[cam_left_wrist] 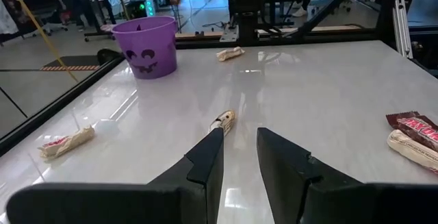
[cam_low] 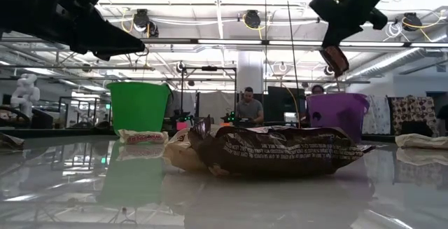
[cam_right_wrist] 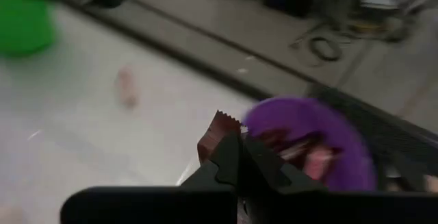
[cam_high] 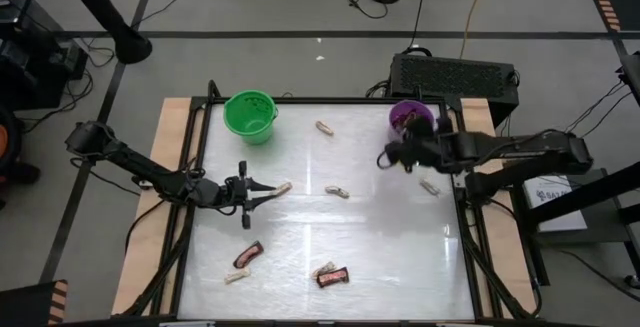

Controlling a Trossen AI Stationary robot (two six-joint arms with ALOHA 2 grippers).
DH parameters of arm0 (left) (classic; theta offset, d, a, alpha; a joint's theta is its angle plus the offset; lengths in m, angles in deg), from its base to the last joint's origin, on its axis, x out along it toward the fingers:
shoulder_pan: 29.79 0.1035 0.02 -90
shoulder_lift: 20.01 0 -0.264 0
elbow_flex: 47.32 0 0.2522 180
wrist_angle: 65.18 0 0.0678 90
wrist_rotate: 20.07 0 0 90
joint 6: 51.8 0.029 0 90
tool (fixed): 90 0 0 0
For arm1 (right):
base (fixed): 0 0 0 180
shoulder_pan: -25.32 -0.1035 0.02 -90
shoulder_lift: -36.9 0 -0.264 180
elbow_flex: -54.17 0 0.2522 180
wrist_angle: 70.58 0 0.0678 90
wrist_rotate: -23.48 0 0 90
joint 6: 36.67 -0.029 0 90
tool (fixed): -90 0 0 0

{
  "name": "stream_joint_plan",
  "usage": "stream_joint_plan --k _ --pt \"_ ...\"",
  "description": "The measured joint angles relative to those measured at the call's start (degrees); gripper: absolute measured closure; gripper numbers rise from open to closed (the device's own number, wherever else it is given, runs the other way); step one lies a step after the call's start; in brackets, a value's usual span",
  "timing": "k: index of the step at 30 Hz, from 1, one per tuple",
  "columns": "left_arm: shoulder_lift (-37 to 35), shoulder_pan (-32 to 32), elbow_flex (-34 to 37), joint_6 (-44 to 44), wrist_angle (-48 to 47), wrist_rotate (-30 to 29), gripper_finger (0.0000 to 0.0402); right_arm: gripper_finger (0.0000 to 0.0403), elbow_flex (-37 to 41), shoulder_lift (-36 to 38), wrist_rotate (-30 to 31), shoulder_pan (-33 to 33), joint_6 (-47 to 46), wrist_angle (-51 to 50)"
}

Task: Sort candy by brand, put in halloween buckets
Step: Put the brown chocolate bar into the purple bucket

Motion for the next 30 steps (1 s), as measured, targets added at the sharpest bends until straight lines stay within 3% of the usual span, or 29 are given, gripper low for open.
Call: stream_joint_plan --k 10,17,23,30 --pt "0.0 0.3 0.0 0.0 0.0 0.0 0.0304 0.0403 0.0 -3.9 1.1 16.8 5.8 0.5" --pt "0.0 0.3 0.0 1.1 0.0 0.0 0.0304 0.0394 0.0 -8.0 0.5 21.2 7.8 3.0" --pt "0.0 0.3 0.0 1.1 0.0 0.8 0.0304 0.0356 0.0 -11.8 0.6 22.9 8.2 3.8" --pt "0.0 0.3 0.0 1.1 0.0 1.9 0.0304 0.0279 0.0 -11.7 0.5 23.4 9.6 4.3"
